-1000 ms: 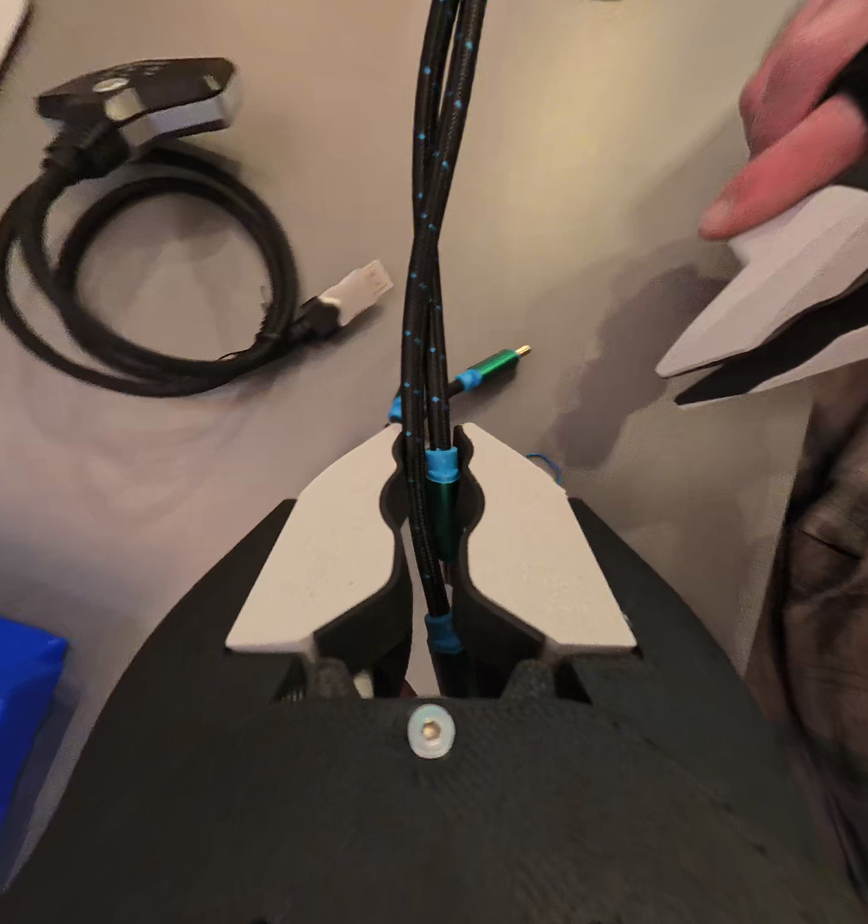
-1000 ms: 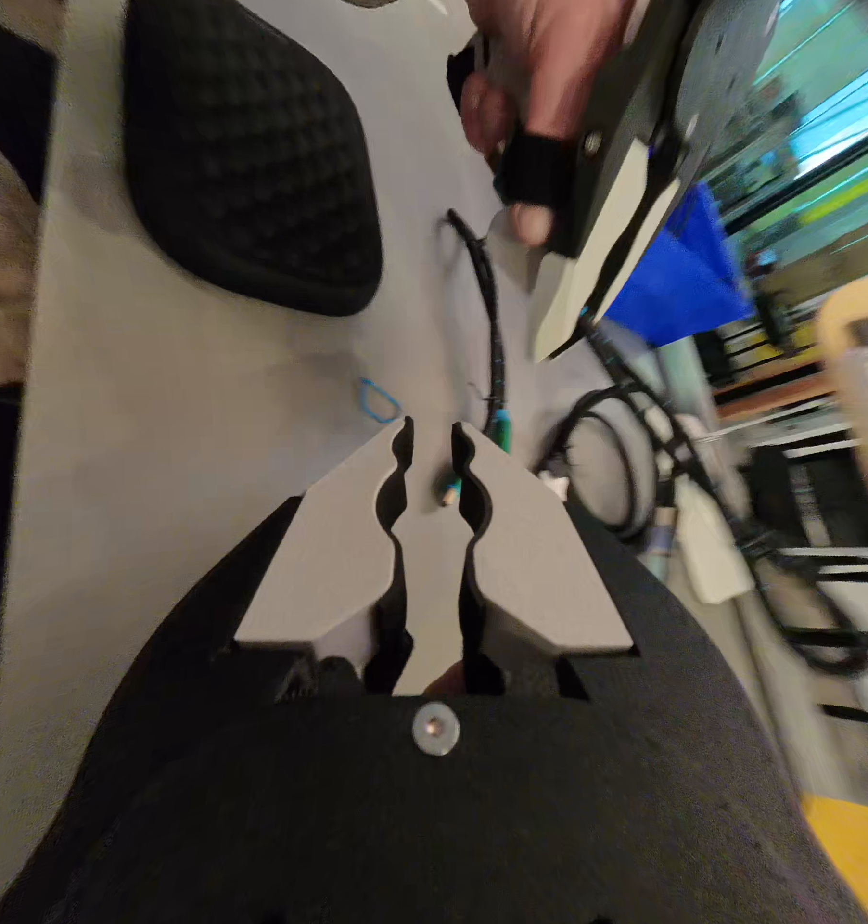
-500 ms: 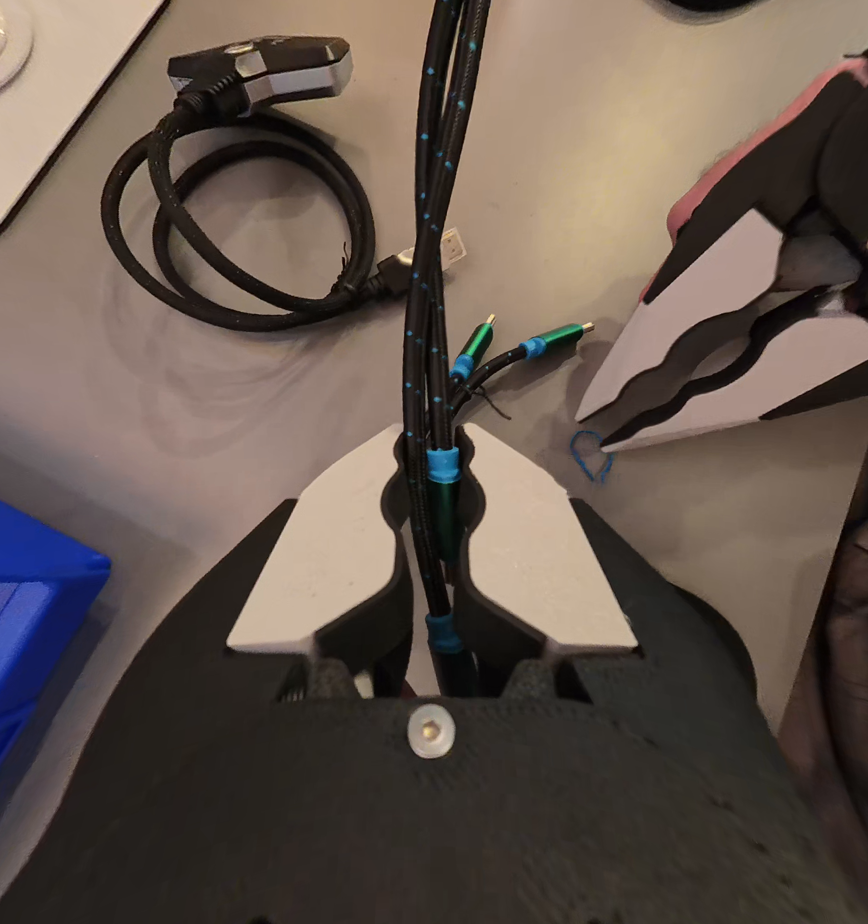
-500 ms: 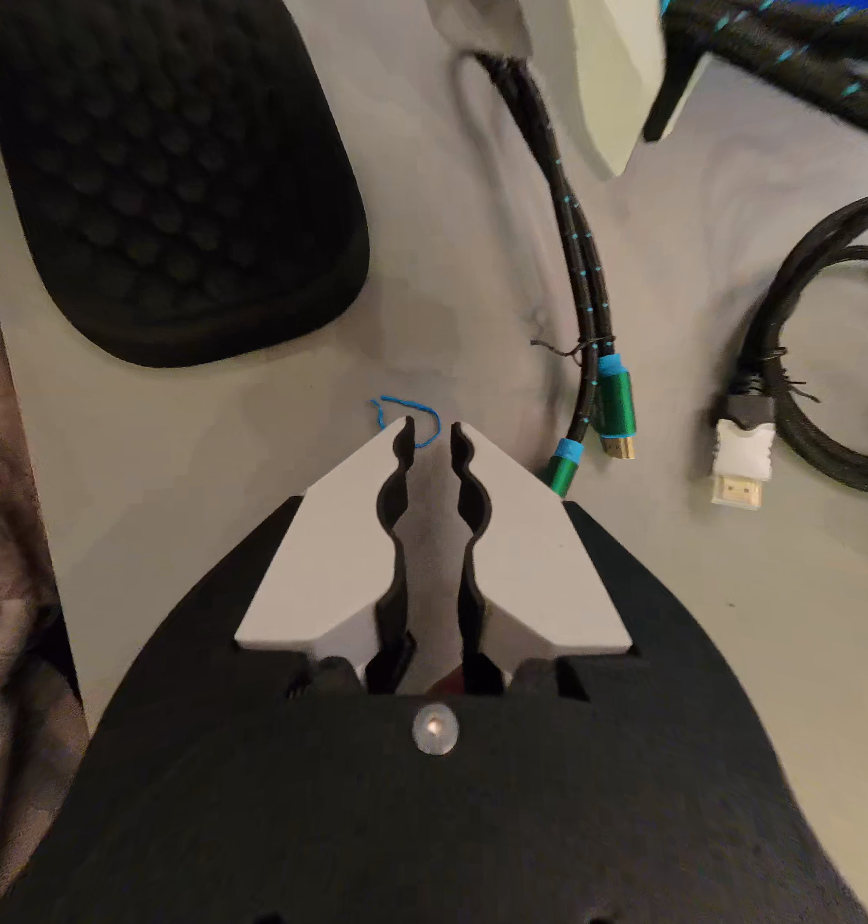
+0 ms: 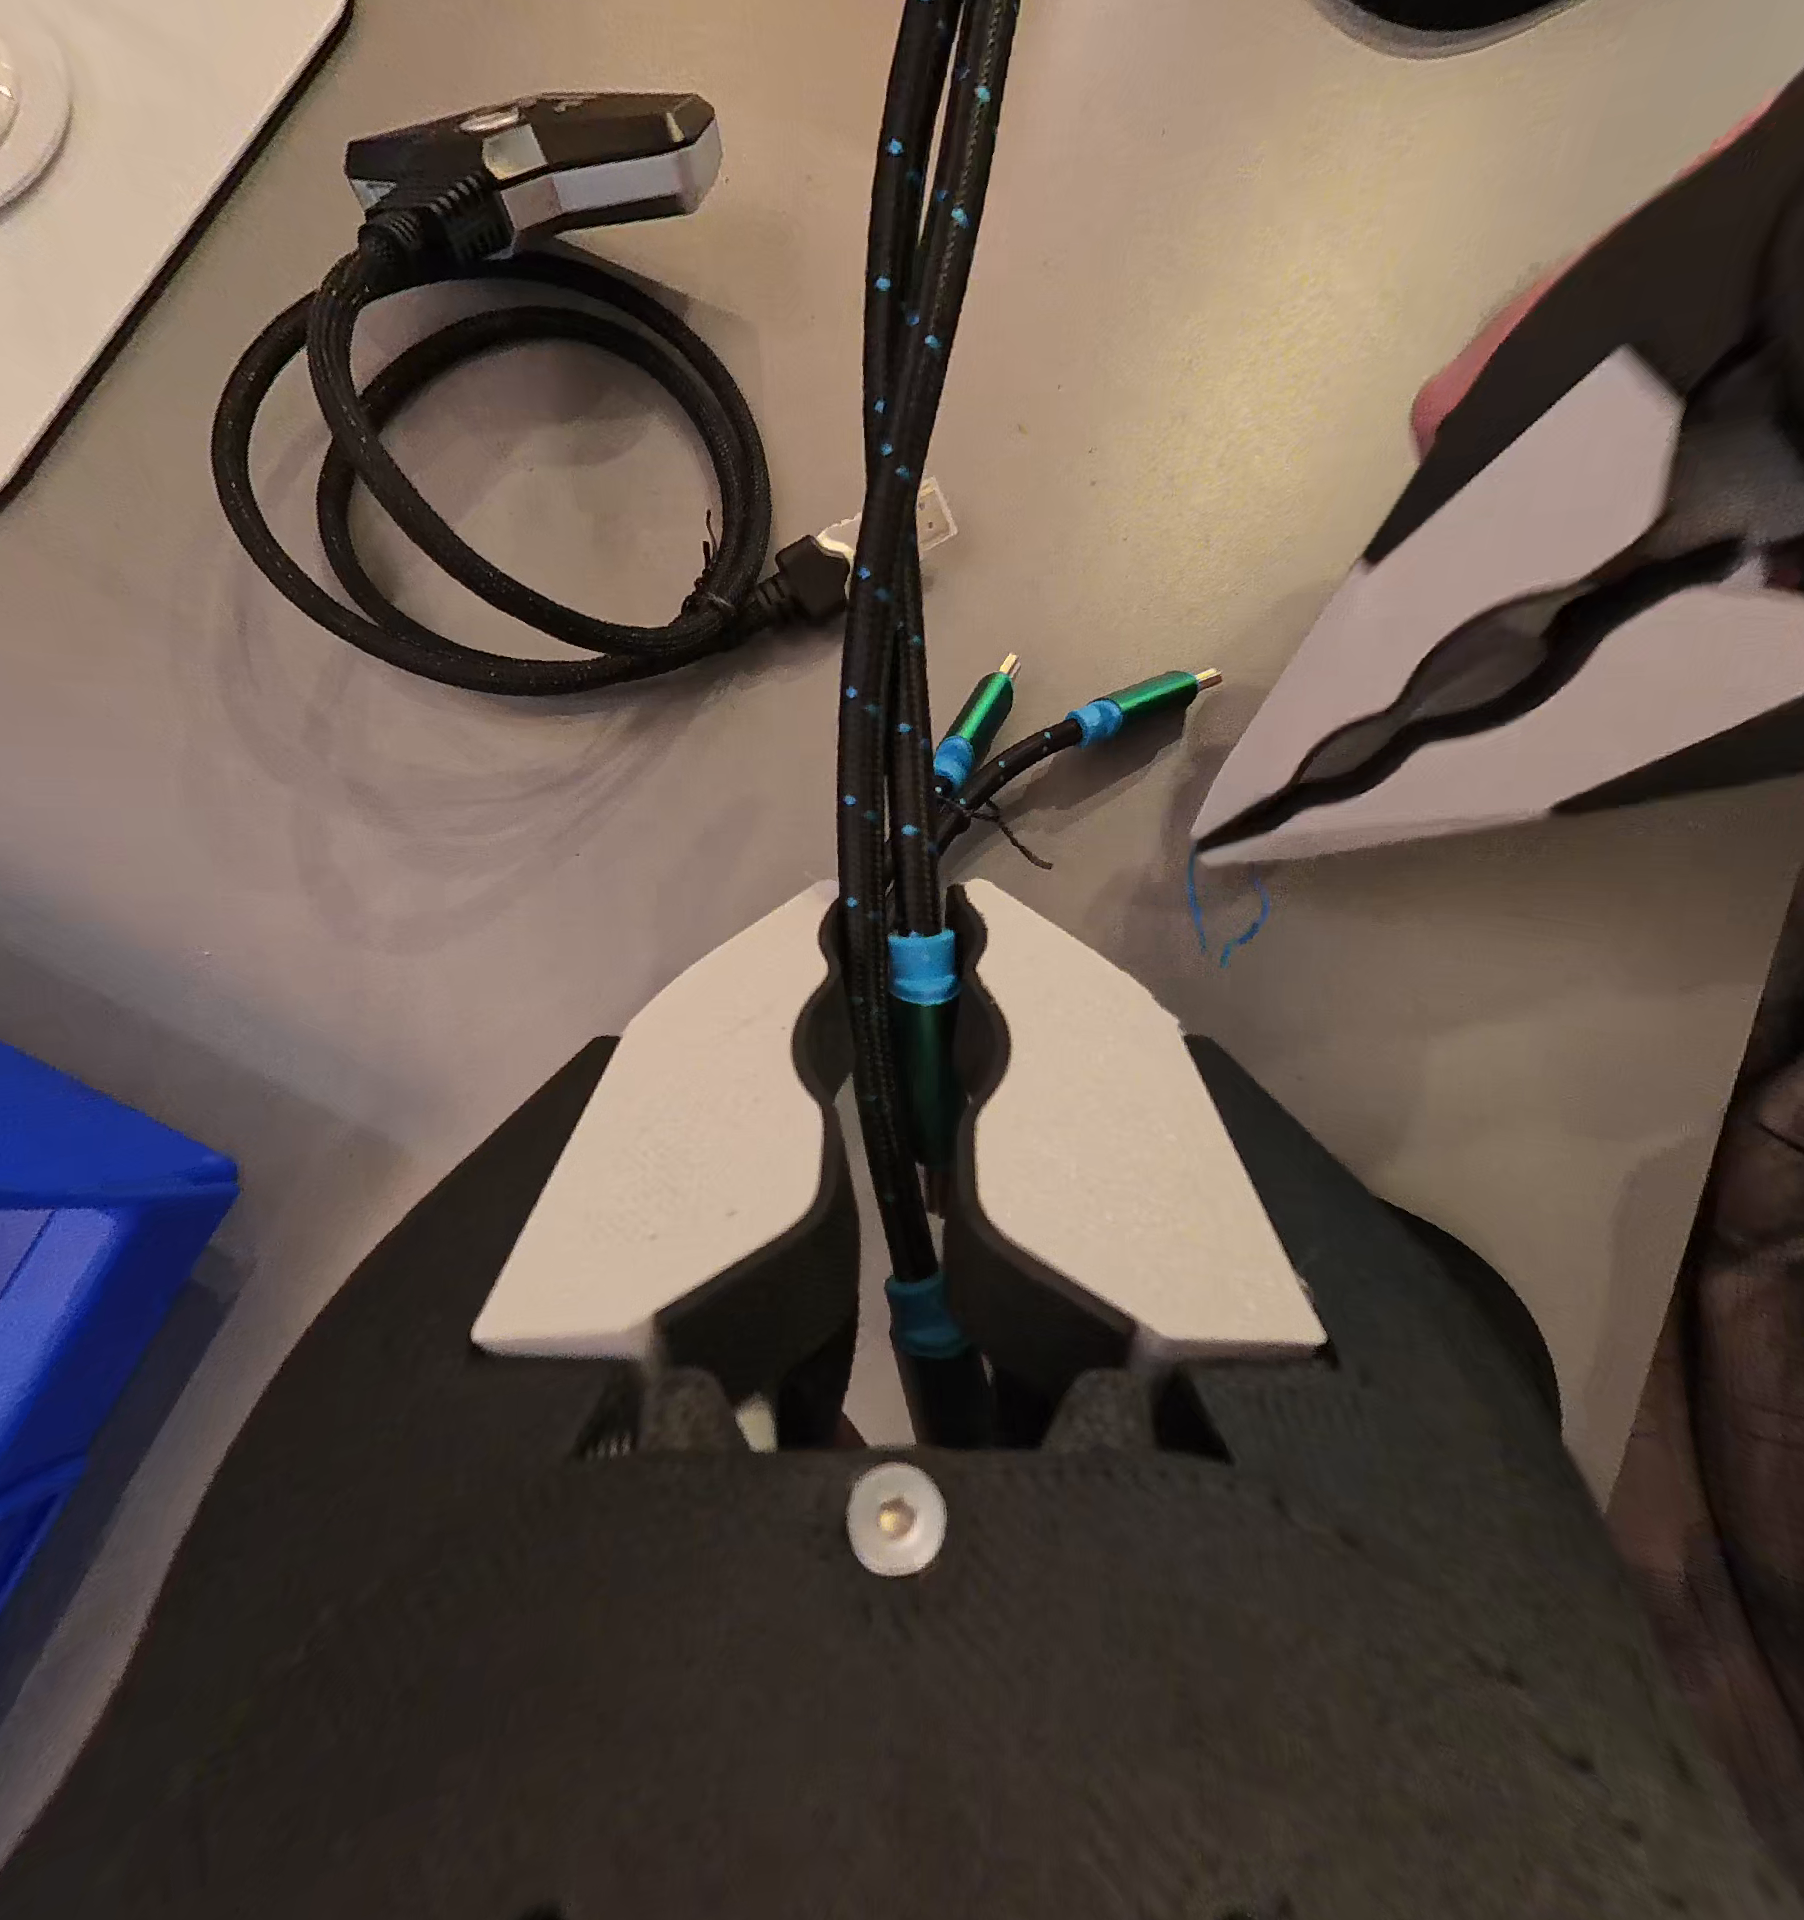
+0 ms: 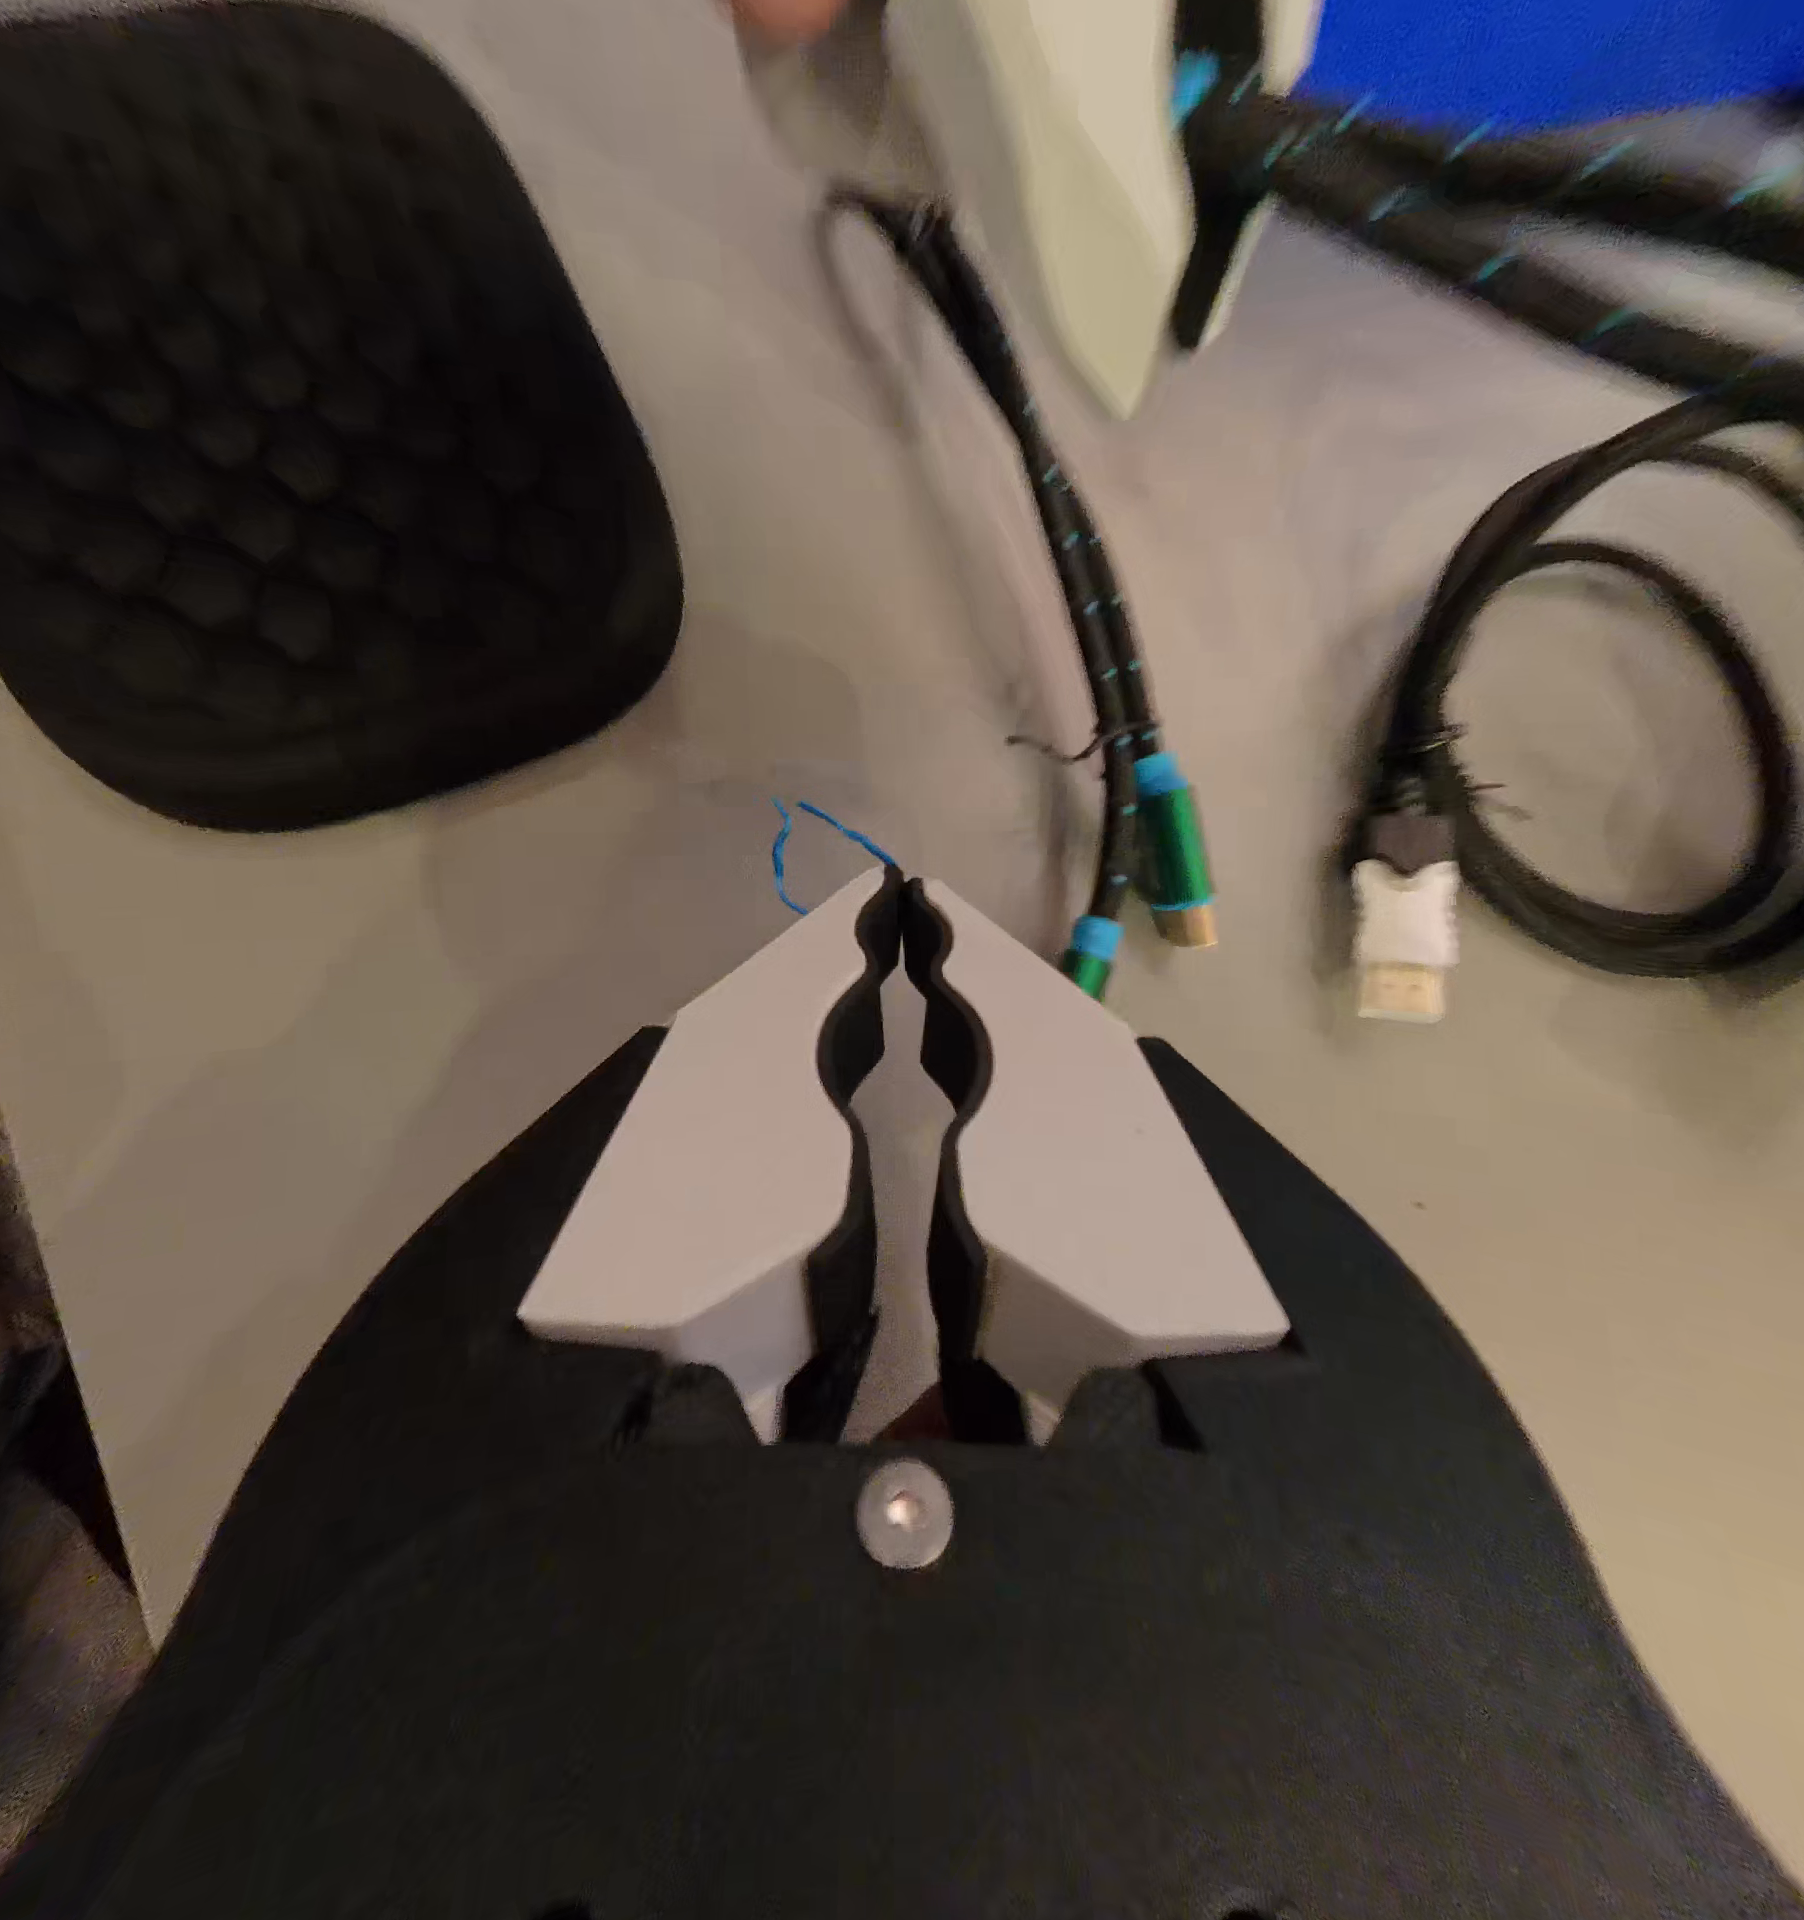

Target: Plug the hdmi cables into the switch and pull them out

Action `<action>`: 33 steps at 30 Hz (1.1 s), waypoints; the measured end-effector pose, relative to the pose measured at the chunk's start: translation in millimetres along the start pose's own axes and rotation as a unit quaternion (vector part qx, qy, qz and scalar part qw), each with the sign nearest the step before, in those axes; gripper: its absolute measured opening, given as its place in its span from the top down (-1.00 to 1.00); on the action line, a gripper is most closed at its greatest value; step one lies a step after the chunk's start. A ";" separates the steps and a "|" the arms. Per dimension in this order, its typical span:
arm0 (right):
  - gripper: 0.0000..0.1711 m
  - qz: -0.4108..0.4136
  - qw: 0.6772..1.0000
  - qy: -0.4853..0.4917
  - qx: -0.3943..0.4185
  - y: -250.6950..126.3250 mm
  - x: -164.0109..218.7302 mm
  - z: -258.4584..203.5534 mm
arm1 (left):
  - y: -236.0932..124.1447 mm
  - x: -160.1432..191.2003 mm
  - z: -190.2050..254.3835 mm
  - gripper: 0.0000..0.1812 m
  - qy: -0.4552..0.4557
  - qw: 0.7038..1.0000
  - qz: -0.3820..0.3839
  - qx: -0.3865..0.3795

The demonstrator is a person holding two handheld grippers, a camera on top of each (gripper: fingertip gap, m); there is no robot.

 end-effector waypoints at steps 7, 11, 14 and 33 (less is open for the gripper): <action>1.00 0.101 0.986 -0.077 0.111 -64.9 -34.5 39.4 | -1.7 1.8 10.8 0.83 0.025 0.999 -0.021 0.011; 1.00 0.075 0.947 -0.236 0.202 -101.4 -55.4 54.2 | -5.8 7.4 17.4 0.83 0.040 0.998 -0.043 0.026; 1.00 0.040 0.886 -0.387 0.253 -117.4 -71.8 56.8 | -10.7 8.7 27.0 0.83 0.067 0.995 -0.058 0.036; 1.00 0.141 0.771 -0.608 0.127 -142.0 -119.6 19.4 | -77.3 4.3 122.4 0.83 0.270 0.930 0.011 0.247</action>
Point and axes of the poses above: each gripper's, where its closed fingertips meet, y out along the fingers, x out of its underside, z = x × y across the jaws, the point moved 4 cm from there along -y, back along the fingers, and after that the axes turned 13 degrees about -y, right-handed, at the moved point
